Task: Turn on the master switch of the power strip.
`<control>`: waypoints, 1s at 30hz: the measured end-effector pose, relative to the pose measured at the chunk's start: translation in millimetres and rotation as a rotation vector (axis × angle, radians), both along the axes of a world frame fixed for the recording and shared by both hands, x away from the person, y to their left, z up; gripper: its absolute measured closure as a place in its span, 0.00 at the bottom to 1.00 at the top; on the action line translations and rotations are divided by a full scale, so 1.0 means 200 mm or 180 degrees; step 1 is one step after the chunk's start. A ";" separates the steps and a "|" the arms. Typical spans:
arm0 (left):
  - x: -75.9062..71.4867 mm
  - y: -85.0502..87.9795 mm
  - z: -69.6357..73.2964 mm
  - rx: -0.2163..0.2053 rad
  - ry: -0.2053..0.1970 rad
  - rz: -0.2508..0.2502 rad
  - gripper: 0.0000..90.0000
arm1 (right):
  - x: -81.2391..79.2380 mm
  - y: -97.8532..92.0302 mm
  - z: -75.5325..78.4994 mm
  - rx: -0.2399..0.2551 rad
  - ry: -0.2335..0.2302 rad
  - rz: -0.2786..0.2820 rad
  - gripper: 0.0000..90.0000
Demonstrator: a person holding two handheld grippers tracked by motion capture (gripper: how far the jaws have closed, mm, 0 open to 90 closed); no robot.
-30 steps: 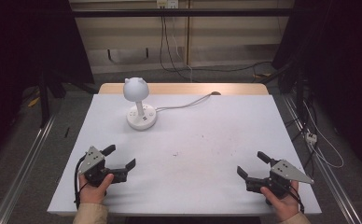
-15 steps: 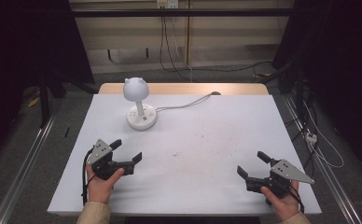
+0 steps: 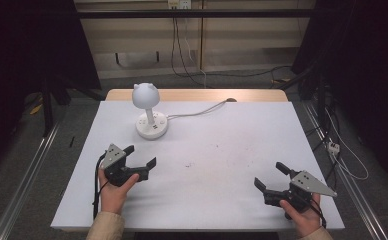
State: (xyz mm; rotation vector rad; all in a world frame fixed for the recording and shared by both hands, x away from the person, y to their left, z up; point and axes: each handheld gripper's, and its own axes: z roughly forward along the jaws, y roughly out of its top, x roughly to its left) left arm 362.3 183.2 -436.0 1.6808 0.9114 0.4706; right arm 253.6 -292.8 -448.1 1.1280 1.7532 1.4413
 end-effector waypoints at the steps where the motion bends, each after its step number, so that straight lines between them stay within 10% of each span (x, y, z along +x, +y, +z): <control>1: 0.01 -0.01 0.00 0.0024 -0.0004 -0.0014 0.05 | 0.00 0.00 0.00 0.0000 0.0000 0.0000 0.06; 30: 0.16 -0.18 0.02 0.0103 0.0019 -0.0144 0.06 | 0.00 0.00 0.00 0.0022 0.0025 0.0039 0.07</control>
